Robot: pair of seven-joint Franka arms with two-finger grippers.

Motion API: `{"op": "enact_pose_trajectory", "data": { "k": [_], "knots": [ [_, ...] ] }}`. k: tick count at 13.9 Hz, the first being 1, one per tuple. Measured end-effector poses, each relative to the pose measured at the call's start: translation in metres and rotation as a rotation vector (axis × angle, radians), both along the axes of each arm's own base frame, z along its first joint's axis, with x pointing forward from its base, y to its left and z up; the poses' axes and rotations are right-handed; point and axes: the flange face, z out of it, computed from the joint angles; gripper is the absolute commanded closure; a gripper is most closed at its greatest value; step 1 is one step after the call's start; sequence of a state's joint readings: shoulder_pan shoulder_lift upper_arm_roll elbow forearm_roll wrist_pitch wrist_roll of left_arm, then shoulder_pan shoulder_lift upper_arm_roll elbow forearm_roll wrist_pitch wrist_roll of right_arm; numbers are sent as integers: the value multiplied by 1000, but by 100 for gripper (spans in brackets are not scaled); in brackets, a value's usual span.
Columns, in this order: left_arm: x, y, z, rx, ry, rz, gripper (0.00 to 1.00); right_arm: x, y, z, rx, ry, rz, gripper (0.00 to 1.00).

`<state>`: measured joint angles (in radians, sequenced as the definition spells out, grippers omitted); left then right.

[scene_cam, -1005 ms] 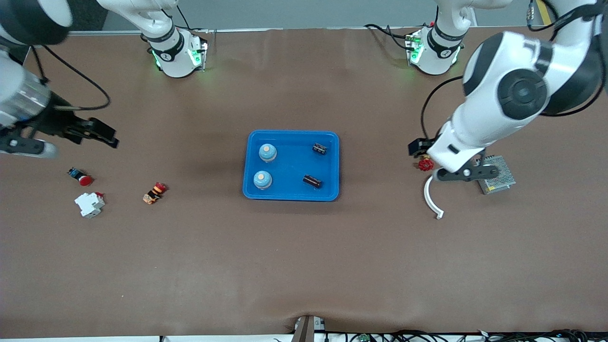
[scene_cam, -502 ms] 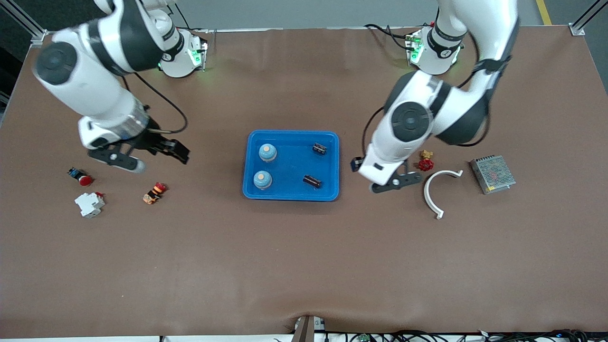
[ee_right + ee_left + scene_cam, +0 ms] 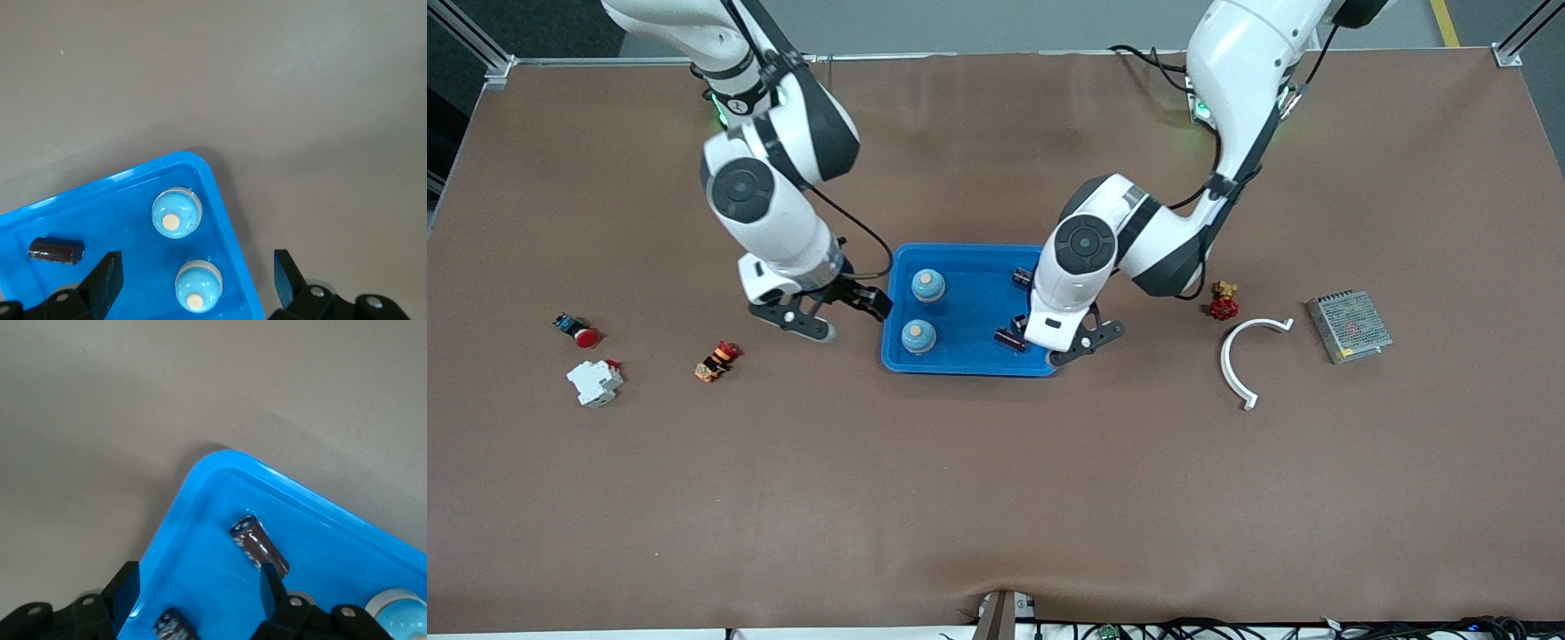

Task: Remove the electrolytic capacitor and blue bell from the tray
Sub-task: 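Grasp the blue bell with the right gripper while the left gripper grasps the capacitor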

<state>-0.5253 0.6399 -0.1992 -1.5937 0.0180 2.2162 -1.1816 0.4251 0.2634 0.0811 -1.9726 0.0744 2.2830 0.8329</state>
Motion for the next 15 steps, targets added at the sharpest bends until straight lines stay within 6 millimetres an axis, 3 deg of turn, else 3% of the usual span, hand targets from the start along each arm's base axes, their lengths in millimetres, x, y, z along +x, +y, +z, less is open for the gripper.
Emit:
{"op": "enact_pose_trajectory", "data": {
  "k": [3,6,9,15],
  "knots": [
    [-14,-14,-24,21,31,86,25,-7,11,-45,8,-15,-10,0],
    [-31,-30,-41,41,52,176,27,-16,31,-77,20,-28,-33,0],
    [-34,-40,-52,16,36,285,29,-23,43,-100,23,-27,-35,0],
    [-36,-52,-69,-37,-6,388,36,-22,46,-131,36,-52,-39,0]
  ]
}}
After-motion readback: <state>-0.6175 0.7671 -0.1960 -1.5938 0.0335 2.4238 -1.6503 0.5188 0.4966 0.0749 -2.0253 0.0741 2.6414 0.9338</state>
